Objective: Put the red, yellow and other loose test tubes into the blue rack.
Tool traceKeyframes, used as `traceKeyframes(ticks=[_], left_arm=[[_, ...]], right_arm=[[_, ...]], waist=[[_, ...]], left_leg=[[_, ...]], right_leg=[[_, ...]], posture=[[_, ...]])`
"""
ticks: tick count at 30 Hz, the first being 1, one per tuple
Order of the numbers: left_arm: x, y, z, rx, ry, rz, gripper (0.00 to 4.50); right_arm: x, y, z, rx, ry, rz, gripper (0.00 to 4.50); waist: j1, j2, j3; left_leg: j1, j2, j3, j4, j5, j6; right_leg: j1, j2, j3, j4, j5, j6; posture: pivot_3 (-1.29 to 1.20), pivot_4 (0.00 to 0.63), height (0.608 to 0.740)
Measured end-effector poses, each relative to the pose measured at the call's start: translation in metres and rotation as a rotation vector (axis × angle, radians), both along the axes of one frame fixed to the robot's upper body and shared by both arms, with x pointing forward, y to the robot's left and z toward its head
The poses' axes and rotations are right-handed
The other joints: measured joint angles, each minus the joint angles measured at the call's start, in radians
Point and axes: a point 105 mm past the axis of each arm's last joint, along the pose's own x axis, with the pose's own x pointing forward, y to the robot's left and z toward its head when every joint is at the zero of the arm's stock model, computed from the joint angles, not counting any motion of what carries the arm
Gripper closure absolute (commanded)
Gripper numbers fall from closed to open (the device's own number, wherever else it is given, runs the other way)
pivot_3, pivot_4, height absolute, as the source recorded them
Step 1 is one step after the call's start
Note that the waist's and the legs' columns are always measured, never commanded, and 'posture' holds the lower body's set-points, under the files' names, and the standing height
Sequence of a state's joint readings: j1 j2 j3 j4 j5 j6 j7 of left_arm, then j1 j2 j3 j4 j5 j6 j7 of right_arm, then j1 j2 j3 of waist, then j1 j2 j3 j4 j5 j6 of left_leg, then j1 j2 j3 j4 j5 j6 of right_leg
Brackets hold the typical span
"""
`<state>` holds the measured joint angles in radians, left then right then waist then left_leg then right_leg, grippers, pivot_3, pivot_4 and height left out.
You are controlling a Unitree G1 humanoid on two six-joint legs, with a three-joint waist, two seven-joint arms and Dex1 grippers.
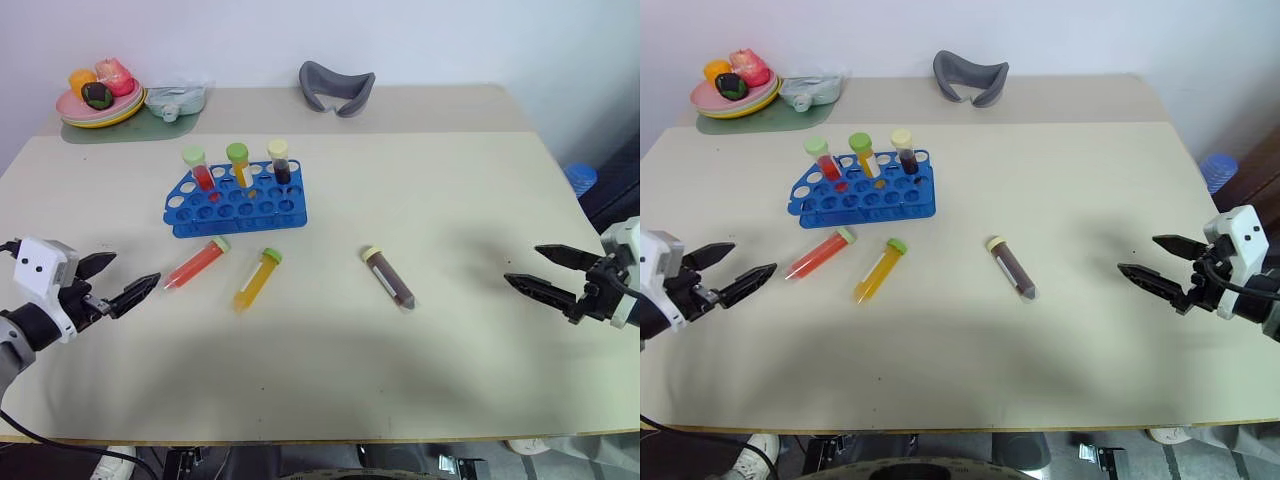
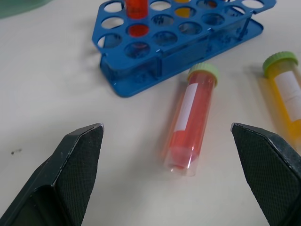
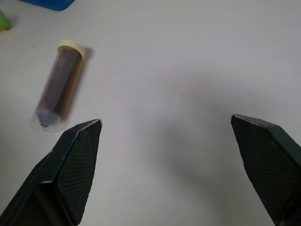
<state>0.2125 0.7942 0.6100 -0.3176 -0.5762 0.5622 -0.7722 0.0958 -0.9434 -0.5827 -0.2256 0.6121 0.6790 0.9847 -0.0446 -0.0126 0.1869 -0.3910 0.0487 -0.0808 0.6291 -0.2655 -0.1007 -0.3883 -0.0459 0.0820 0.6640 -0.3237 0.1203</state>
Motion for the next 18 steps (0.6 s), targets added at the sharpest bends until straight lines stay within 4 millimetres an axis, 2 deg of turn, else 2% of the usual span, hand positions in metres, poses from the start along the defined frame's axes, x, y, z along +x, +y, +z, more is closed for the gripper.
traceKeyframes(ticks=[14, 16, 18], left_arm=[[-0.001, -0.001, -0.001, -0.007, -0.003, 0.000, 0.05], [0.002, -0.012, 0.000, -0.015, -0.010, -0.043, 0.05], [0.003, -0.039, 0.001, -0.024, -0.017, -0.158, 0.05]], right_arm=[[0.013, 0.017, 0.005, -0.026, -0.027, 0.040, 0.00], [0.016, 0.031, 0.008, -0.054, -0.021, 0.038, 0.00], [0.018, 0.058, 0.014, -0.094, -0.012, 0.085, 0.00]], waist=[[0.002, 0.000, 0.000], [-0.001, 0.000, 0.000], [-0.001, 0.001, 0.000]], left_leg=[[0.000, 0.000, 0.000, 0.000, 0.000, 0.000], [0.000, 0.000, 0.000, 0.001, 0.000, 0.000], [0.000, 0.000, 0.000, 0.001, 0.000, 0.000]], right_leg=[[0.000, 0.000, 0.000, 0.000, 0.000, 0.000], [0.000, 0.000, 0.000, 0.001, 0.000, 0.000], [0.000, 0.000, 0.000, 0.001, 0.000, 0.000]], posture=[[0.00, 0.150, 0.740], [0.00, 0.150, 0.740], [0.00, 0.150, 0.740]])
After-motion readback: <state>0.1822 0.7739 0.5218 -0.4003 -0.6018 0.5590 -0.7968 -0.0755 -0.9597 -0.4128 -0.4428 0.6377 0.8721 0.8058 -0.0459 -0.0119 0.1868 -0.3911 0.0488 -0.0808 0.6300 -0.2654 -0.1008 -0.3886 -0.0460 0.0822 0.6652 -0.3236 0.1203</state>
